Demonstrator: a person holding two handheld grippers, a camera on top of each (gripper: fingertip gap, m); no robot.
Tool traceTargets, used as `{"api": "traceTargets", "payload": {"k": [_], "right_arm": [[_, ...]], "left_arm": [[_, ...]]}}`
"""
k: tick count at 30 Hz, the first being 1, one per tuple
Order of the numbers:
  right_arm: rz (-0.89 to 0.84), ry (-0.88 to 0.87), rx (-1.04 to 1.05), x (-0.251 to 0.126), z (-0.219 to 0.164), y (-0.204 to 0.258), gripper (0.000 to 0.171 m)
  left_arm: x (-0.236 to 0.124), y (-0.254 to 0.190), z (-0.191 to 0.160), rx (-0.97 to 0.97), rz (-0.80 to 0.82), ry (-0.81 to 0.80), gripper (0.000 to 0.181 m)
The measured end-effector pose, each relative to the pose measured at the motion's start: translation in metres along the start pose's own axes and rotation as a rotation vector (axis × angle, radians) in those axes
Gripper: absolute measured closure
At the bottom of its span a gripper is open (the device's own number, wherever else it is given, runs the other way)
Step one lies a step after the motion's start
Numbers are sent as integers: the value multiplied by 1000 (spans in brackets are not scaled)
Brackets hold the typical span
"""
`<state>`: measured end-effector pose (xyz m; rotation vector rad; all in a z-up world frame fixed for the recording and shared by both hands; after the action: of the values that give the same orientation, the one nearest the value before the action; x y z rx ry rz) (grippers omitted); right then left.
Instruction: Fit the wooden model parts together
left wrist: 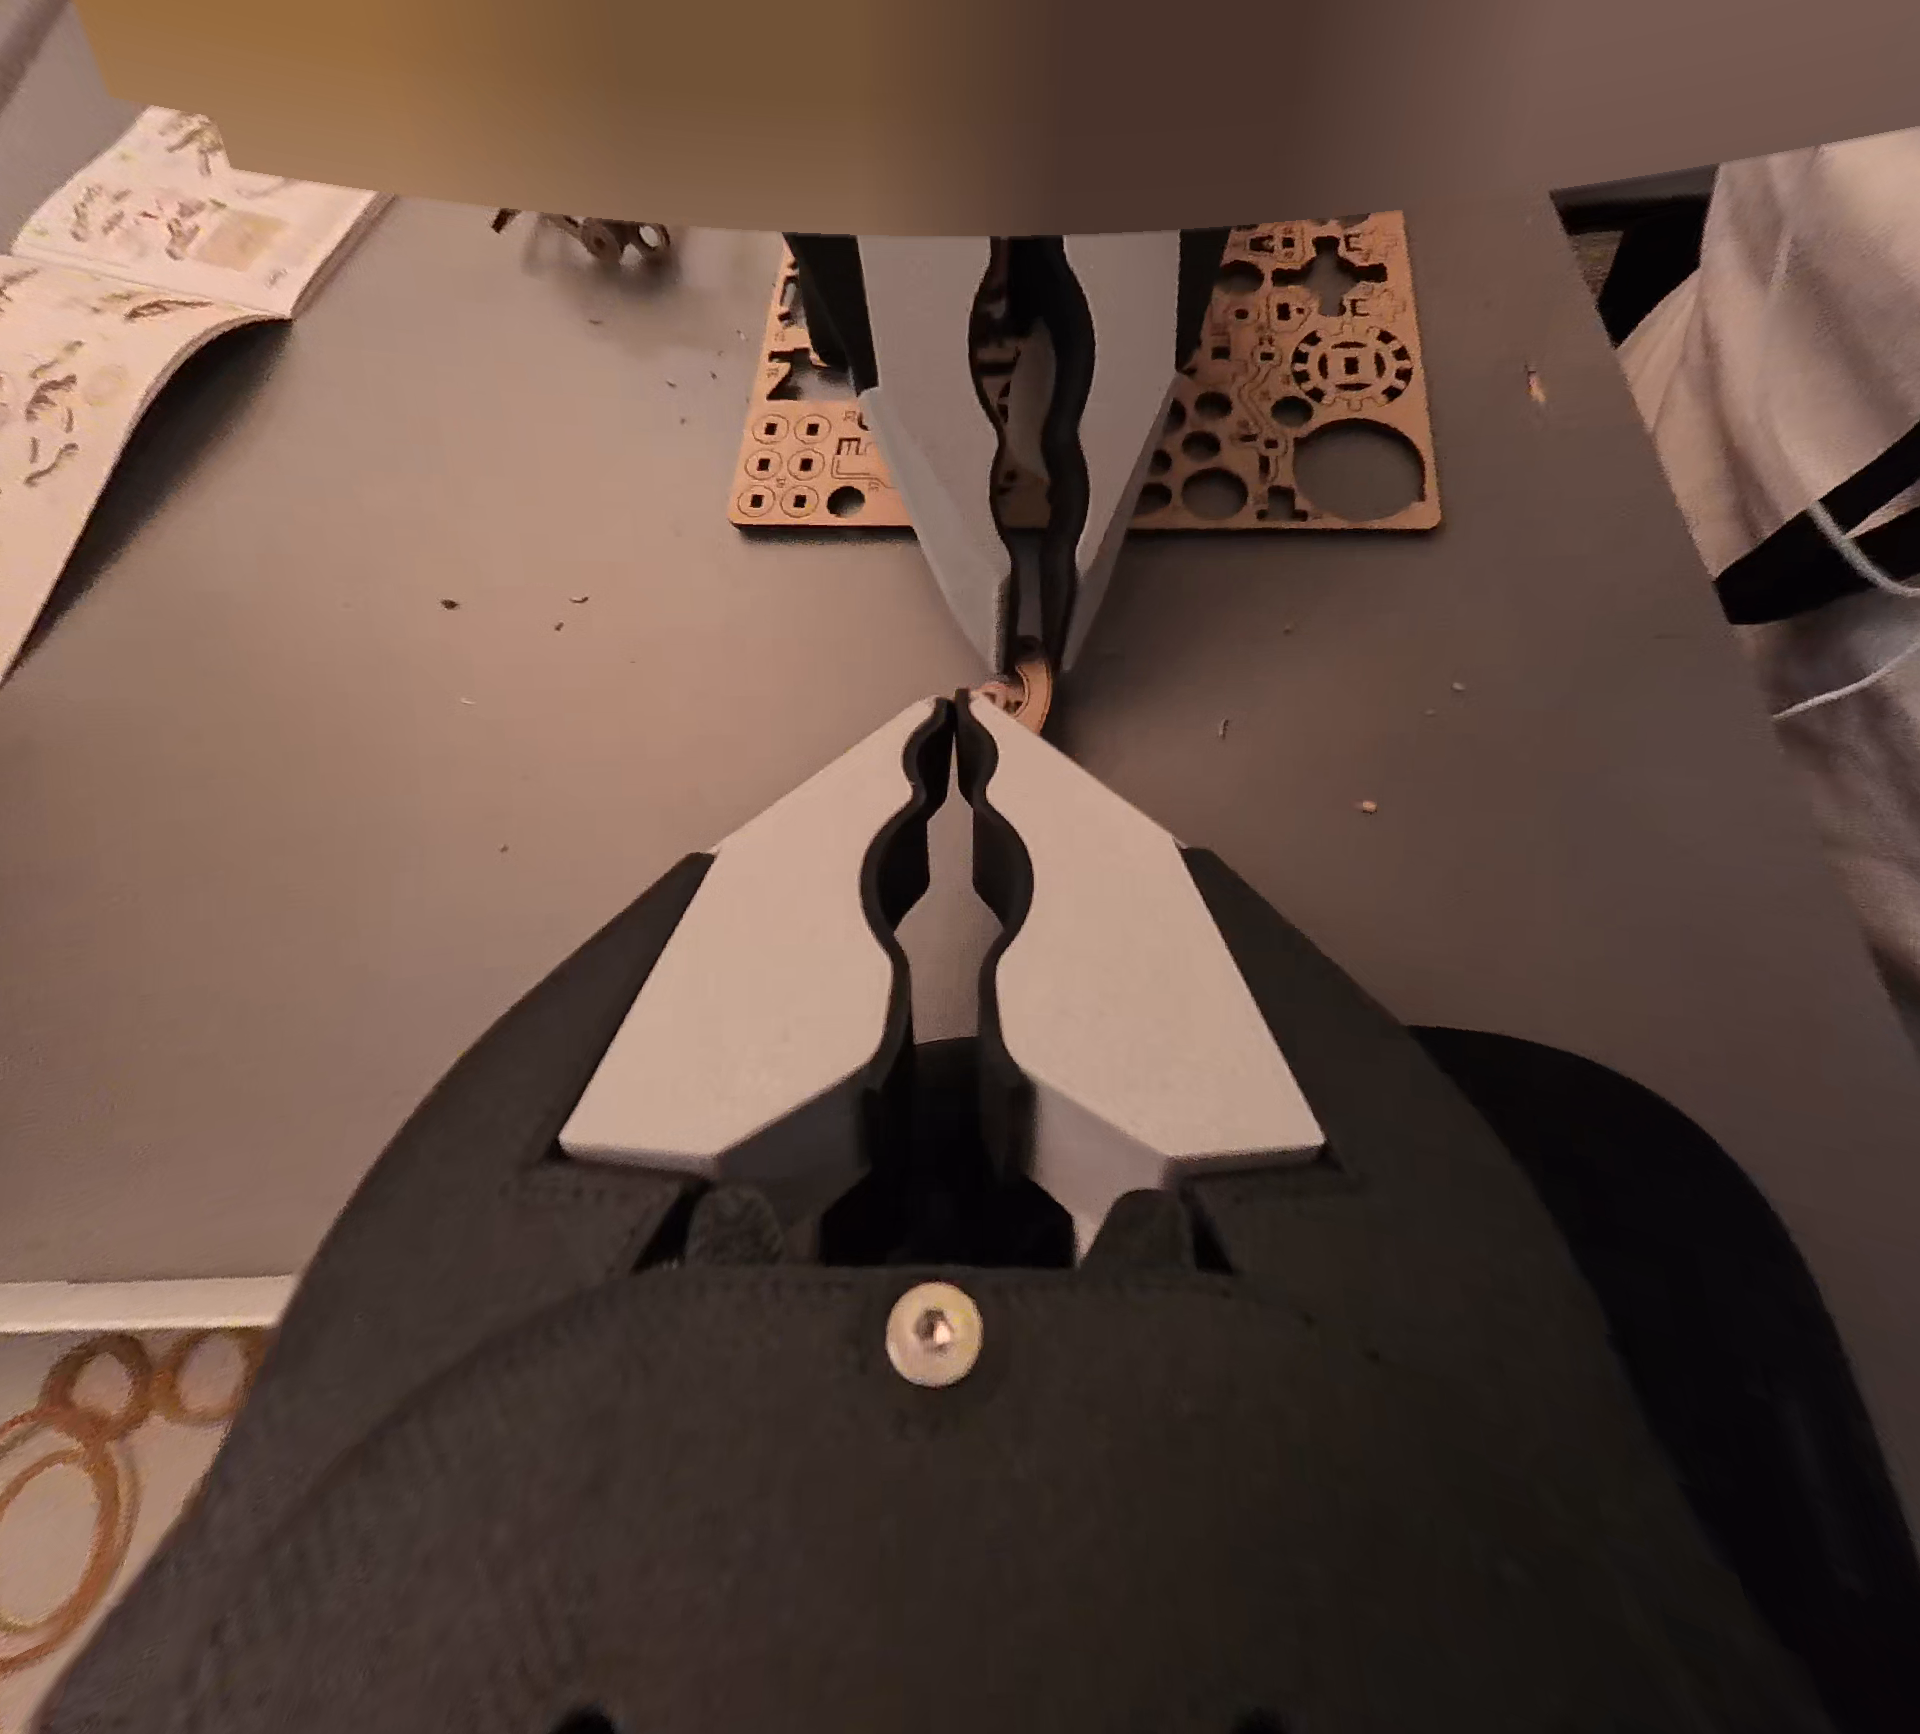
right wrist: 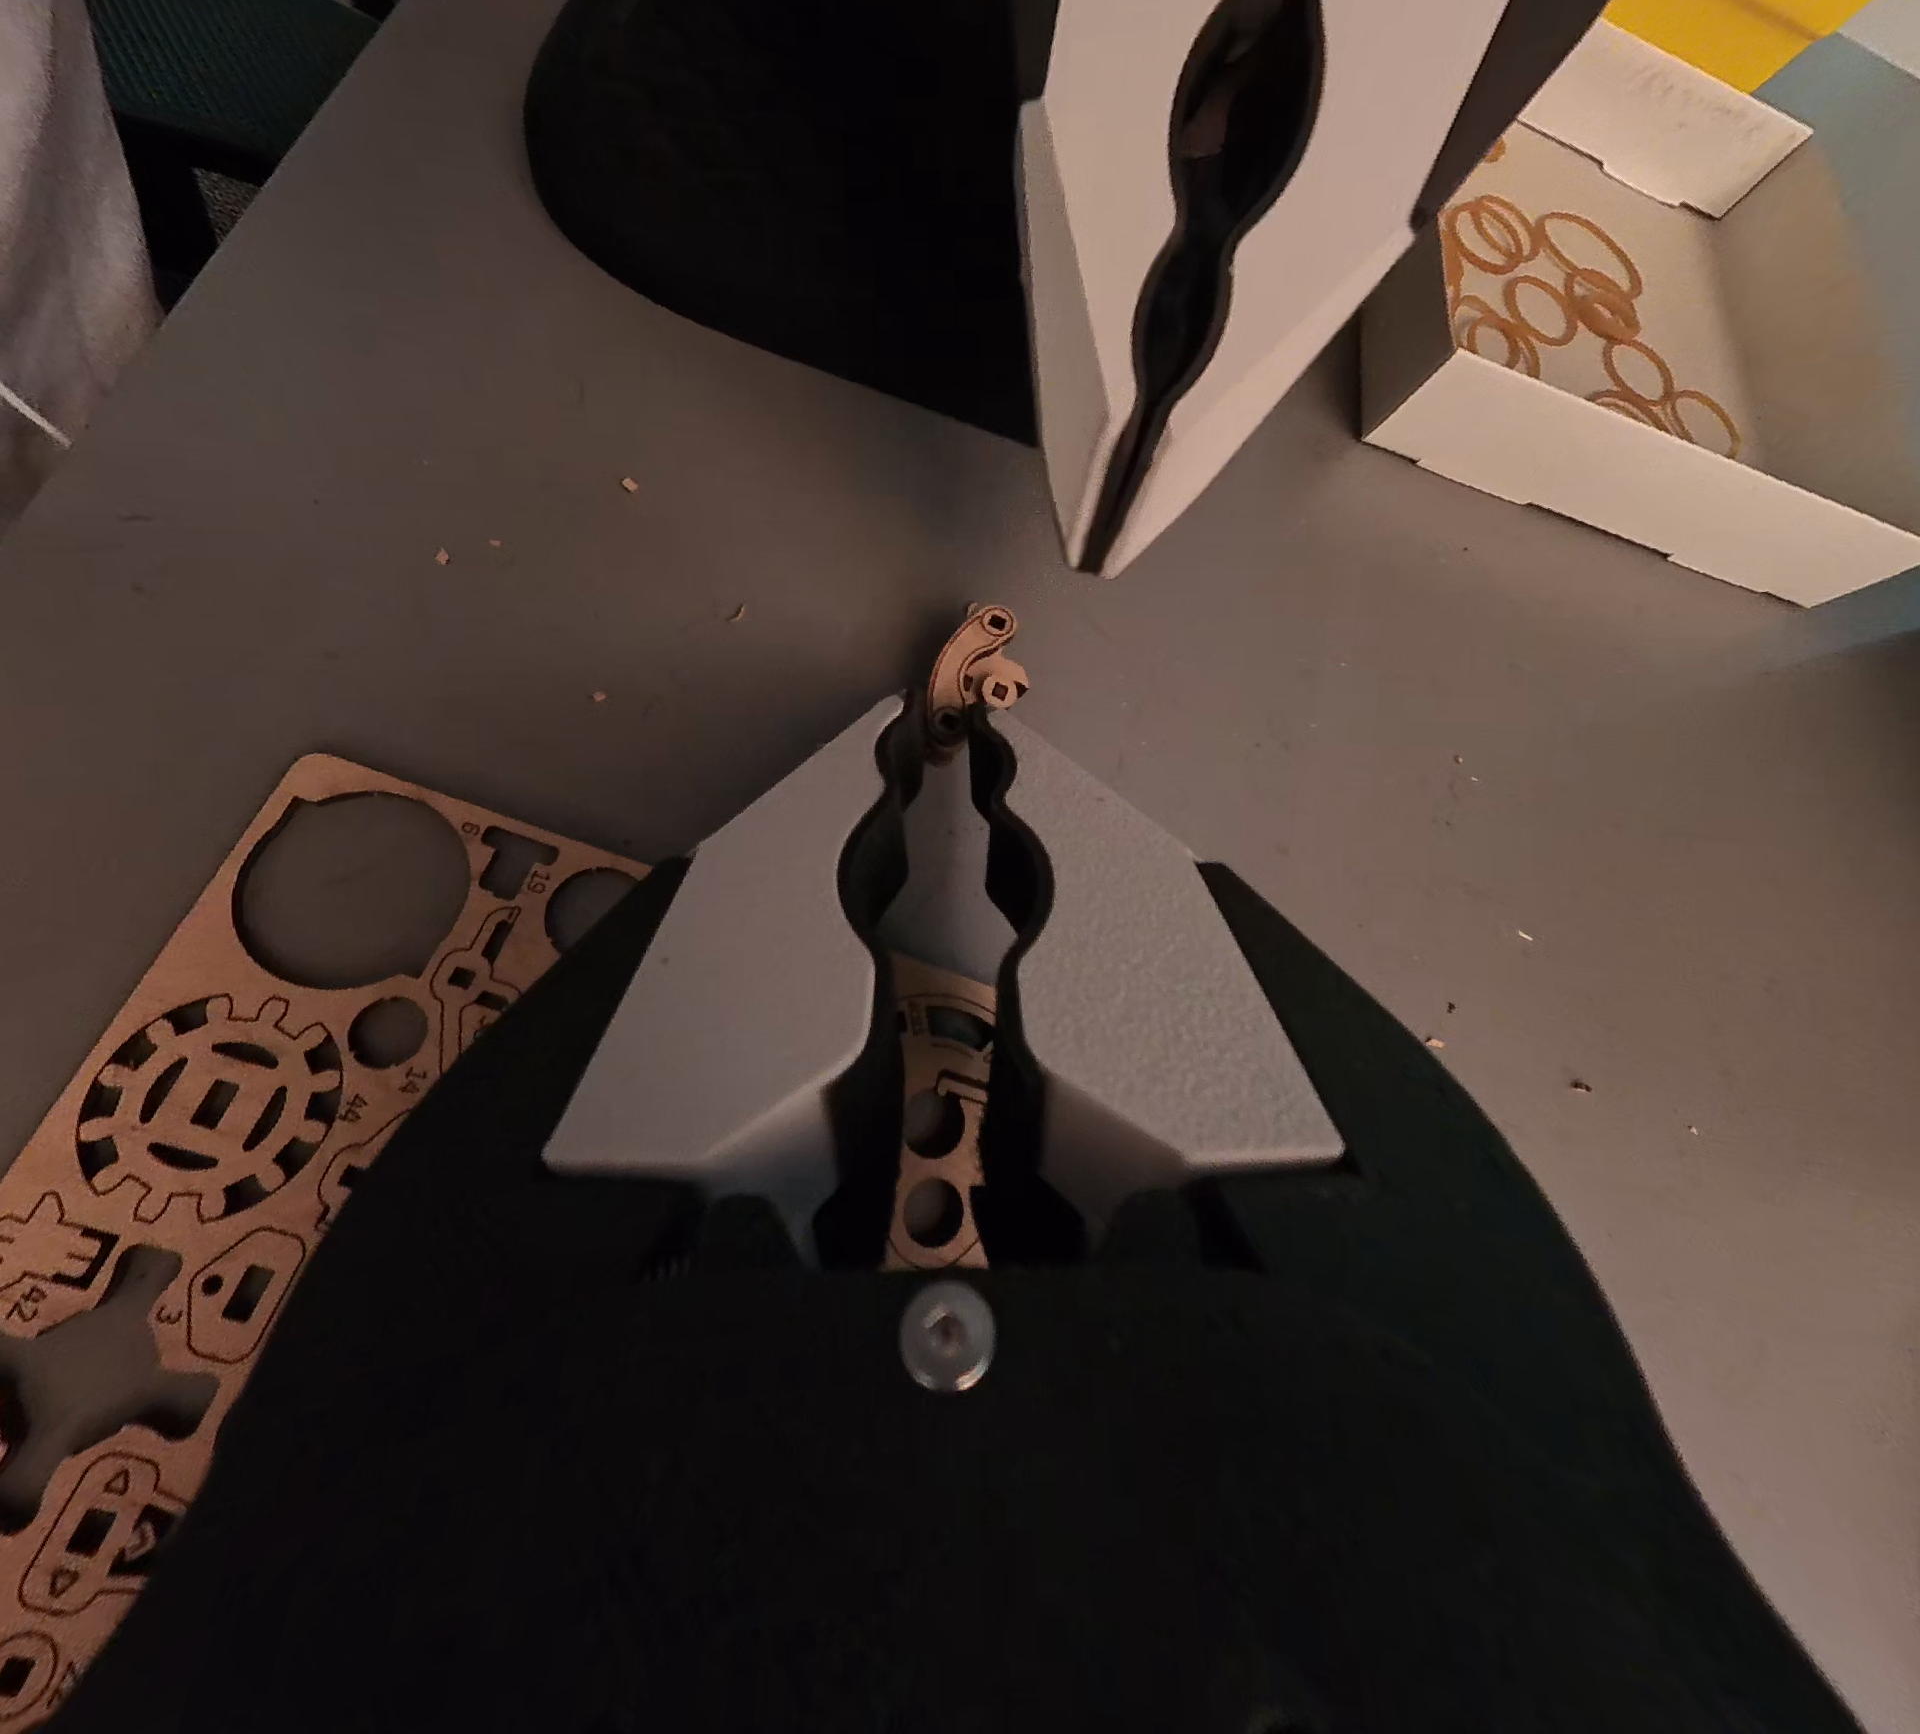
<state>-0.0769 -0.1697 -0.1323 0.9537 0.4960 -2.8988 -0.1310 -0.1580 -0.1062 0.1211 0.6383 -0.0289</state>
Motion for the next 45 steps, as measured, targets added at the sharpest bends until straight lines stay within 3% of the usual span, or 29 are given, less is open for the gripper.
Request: {"api": "traceTargets", "payload": {"k": [5, 14, 26, 45], "right_arm": [[1, -3, 4, 0, 0, 0, 164], [0, -5, 13, 0, 0, -1, 164], [-3, -9, 15, 0, -2, -2, 164], [-27, 3, 41, -5, -5, -7, 159]], "left_arm": [[11, -7, -11, 97, -5, 76, 165], [14, -13, -12, 156, -36, 82, 181], [16, -7, -12, 152, 1, 99, 168], [18, -6, -12, 131, -14, 102, 172]]}}
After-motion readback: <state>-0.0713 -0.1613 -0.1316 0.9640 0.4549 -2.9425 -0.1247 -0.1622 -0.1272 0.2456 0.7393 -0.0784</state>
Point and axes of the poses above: each gripper's, where its closed fingertips meet, x out along the fingers, z out of its top, y = z × x across the jaws, the point moved 3 cm from there along -x, back along the fingers, and after that the axes turned 1 degree about -x, right-handed, at the moved point
